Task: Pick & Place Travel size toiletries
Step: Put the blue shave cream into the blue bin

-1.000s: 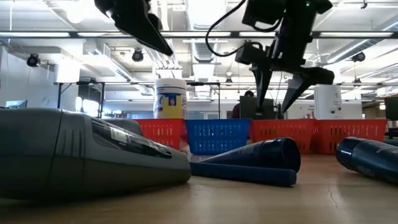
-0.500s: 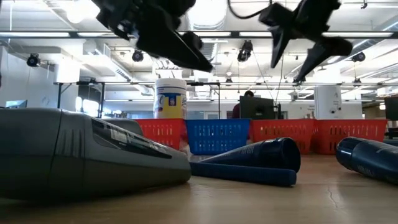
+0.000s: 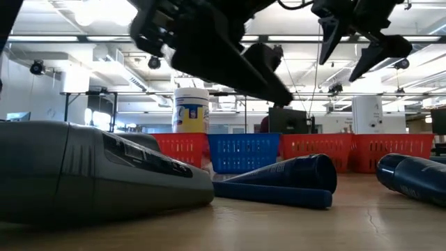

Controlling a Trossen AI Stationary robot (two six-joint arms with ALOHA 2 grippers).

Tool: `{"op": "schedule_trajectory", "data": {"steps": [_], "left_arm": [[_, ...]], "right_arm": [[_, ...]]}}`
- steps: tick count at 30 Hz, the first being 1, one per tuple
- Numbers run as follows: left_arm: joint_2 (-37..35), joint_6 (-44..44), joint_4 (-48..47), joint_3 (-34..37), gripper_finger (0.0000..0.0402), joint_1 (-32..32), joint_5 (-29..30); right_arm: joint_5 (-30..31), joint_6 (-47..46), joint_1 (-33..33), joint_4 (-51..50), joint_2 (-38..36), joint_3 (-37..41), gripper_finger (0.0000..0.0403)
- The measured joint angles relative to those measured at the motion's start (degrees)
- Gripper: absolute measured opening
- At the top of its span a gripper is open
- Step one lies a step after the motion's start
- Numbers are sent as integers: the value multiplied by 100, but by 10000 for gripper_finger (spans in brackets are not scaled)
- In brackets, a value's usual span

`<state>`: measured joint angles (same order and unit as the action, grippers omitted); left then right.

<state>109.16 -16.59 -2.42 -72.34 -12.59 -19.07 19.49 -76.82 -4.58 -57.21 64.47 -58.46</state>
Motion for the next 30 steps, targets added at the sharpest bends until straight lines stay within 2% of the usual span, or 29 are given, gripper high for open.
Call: {"op": "schedule_trajectory", "data": {"steps": [6,14,16,23,26,30], "left_arm": [[596,-199,-37,-489,259,-67,-287],[1307,-279,-413,-1305,259,-134,-282],[1397,-307,-725,-1410,259,-137,-280],[1600,-401,-700,-1468,258,-137,-170],[1635,-428,-681,-1464,245,-137,-166],[1635,-432,-686,-1464,201,-139,-151]], "right_arm": [[-7,57,-44,1,2,96,348],[-6,223,-44,2,-35,89,330],[-7,221,-44,0,-35,89,326],[-7,221,-44,11,-35,89,310],[-9,212,-44,11,-35,89,303],[-7,205,-44,11,-35,89,293]]}}
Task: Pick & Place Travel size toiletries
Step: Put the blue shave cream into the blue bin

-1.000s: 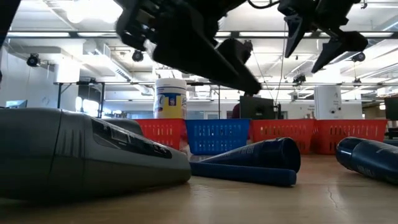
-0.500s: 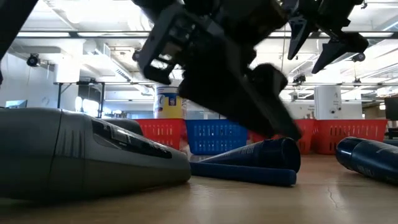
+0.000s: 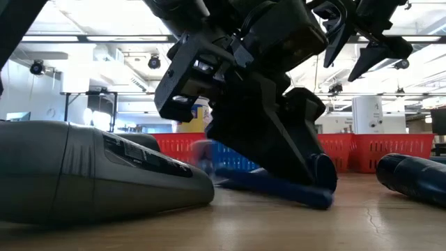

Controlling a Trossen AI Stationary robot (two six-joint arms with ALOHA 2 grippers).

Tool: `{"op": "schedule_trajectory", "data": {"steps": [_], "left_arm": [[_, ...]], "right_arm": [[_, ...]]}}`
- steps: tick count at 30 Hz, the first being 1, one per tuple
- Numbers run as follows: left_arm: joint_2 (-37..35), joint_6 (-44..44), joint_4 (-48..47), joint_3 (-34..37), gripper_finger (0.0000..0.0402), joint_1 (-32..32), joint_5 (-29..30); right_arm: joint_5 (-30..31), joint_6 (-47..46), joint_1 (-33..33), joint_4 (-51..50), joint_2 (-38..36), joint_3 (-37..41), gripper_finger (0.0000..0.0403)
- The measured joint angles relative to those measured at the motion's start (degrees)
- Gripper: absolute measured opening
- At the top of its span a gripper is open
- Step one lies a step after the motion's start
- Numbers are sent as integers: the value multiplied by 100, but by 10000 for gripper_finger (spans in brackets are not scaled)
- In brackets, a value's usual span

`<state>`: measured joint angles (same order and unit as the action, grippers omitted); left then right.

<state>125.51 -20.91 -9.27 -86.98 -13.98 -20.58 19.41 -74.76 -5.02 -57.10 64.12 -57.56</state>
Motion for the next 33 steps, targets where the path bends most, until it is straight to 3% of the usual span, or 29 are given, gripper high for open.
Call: {"op": "schedule_trajectory", "data": {"steps": [6,10,17,21,24,26,28,31,33], "left_arm": [[-8,31,-124,4,128,0,16],[-265,47,-462,13,127,0,217],[-1295,114,-1093,34,127,117,1289],[-1917,541,-1122,209,127,399,2018],[-2232,704,-1132,505,127,774,2240],[-2282,1372,-1170,678,127,1107,2467],[-2281,2856,-1259,817,127,1523,2683],[-2280,5178,-943,1146,129,2119,2459],[-2288,5899,-299,1431,129,2319,2371]], "right_arm": [[1,-7,0,0,0,-2,279],[-5,-23,0,2,0,-2,270],[-10,-25,0,29,2,-4,253],[-2,-26,0,31,2,-7,247],[5,-26,2,33,2,-7,244],[7,-47,0,33,2,-7,244],[10,-142,0,33,2,-7,246],[16,-210,0,35,2,-7,254],[28,-222,0,37,2,-7,261]]}}
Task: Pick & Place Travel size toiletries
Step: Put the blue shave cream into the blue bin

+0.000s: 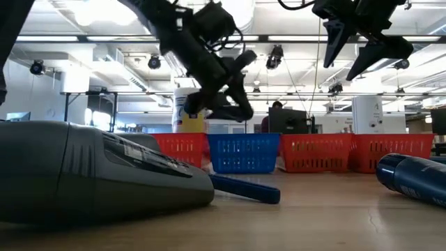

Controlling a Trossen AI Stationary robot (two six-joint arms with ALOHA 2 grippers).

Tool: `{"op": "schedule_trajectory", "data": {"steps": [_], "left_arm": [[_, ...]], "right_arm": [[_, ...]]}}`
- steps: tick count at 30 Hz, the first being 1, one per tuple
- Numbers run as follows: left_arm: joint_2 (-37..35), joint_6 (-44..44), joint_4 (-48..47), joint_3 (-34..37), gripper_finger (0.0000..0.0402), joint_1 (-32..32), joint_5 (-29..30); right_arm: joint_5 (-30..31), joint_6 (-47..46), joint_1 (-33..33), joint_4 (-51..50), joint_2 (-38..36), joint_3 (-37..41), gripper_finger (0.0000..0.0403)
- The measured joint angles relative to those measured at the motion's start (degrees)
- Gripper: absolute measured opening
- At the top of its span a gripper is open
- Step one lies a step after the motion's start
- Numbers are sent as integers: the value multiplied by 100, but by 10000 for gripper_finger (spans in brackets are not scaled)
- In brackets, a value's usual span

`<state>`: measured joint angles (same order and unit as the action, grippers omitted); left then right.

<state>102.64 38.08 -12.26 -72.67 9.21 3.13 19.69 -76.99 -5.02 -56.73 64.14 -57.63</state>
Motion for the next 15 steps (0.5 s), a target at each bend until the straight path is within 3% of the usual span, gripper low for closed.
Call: {"op": "schedule_trajectory", "data": {"steps": [5,15], "left_arm": [[-35,741,1638,559,129,46,28],[-36,1172,1735,985,131,-356,616]], "right_arm": [[29,-64,0,4,0,0,281],[29,-234,-195,22,0,0,317]]}}
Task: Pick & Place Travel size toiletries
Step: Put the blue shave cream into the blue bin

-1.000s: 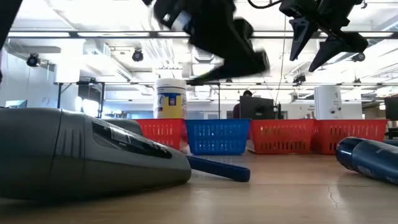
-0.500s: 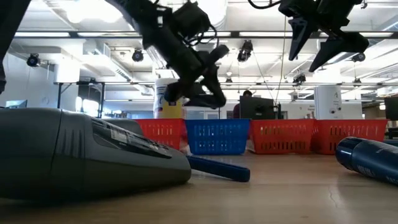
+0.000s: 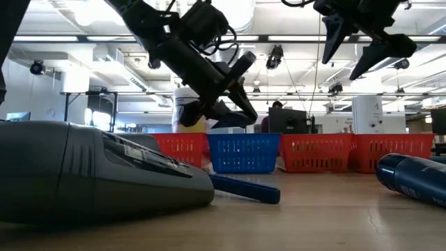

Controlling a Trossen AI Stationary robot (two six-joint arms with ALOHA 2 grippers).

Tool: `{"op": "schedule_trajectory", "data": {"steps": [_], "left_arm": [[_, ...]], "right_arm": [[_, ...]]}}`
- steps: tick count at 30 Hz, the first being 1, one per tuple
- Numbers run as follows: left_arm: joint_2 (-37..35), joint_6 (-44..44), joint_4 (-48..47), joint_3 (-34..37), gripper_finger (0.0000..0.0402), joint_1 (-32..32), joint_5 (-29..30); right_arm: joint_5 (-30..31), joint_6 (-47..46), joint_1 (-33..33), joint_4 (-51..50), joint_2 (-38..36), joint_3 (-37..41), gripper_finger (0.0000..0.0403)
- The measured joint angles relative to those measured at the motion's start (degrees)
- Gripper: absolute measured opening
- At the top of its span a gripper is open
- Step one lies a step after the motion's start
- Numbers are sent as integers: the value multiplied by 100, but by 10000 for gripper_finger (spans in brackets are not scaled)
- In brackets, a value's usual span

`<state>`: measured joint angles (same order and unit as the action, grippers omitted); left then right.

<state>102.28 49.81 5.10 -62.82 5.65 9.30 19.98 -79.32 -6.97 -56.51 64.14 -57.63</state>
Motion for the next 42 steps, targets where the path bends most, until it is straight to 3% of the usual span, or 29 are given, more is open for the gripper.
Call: {"op": "schedule_trajectory", "data": {"steps": [4,13,16,18,21,25,32,37,42], "left_arm": [[0,9,200,39,142,-17,160],[21,17,188,39,209,-39,323],[-12,-175,198,39,222,-58,93],[-114,-748,217,41,225,-80,-269],[-316,-1752,238,38,224,-188,-824],[-551,-2391,-273,39,223,-380,-1210],[-1061,-2730,-1571,146,222,-629,-1201],[-1483,-2772,-1663,576,222,-697,-1200],[-1955,-3098,-1572,1166,222,-700,-1210]], "right_arm": [[78,-133,-66,18,0,0,329],[78,-125,-268,253,33,2,352],[-84,-132,-485,254,134,4,356],[-363,-187,-672,271,278,4,359],[-846,-460,-1059,347,654,4,358],[-1138,-1150,-1687,746,1336,7,351],[-1169,-2615,-2785,1137,2494,-468,335],[-1647,-3210,-3065,1391,3514,-1145,340],[-1665,-3598,-3193,1192,4583,-2147,357]]}}
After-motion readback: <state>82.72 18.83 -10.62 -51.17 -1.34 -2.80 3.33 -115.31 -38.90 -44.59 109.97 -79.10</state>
